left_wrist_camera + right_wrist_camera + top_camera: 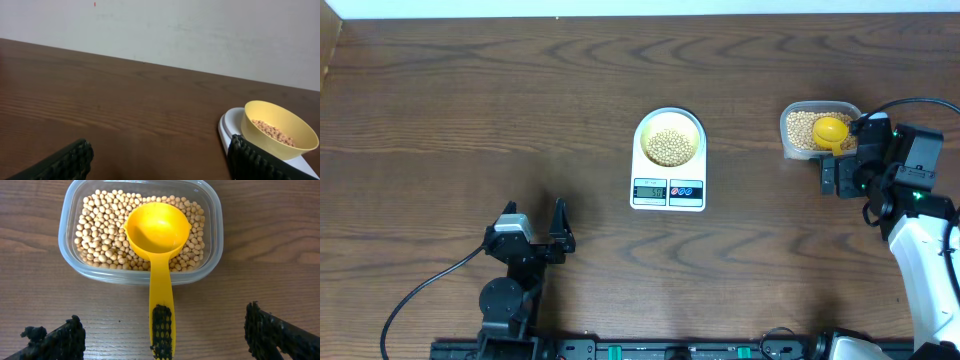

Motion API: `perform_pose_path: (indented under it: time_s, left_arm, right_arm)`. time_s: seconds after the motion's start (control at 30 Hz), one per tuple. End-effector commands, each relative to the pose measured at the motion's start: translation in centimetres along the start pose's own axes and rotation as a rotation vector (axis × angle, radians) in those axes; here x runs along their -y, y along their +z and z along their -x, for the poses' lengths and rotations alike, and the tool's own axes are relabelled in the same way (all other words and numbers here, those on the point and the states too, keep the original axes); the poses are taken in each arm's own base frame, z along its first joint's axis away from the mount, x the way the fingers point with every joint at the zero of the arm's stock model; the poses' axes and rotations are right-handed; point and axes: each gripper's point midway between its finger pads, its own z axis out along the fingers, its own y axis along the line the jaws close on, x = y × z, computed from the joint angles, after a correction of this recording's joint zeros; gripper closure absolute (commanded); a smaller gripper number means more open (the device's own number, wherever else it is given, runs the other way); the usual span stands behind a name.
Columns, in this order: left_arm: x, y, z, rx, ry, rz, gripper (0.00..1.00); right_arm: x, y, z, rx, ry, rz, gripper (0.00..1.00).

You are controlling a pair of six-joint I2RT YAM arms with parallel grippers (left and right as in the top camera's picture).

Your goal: Scoop item into bowl and weigh 50g on scale

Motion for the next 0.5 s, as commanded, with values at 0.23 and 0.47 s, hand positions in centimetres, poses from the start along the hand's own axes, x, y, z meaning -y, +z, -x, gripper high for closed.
perform_pose_path:
  time_s: [0.23, 0.47]
  left_arm:
    - [-1.42, -0.04, -1.35, -0.043, 0.031, 0.069, 0.12]
    - [-1.81, -0.05, -1.29, -0.043, 0.078, 0.083, 0.12]
  right_arm:
    - [0.15, -0.38, 0.25, 0.012, -0.009, -0.008, 0.01]
    - [0.15, -0.38, 0.24, 0.012, -0.009, -0.008, 0.01]
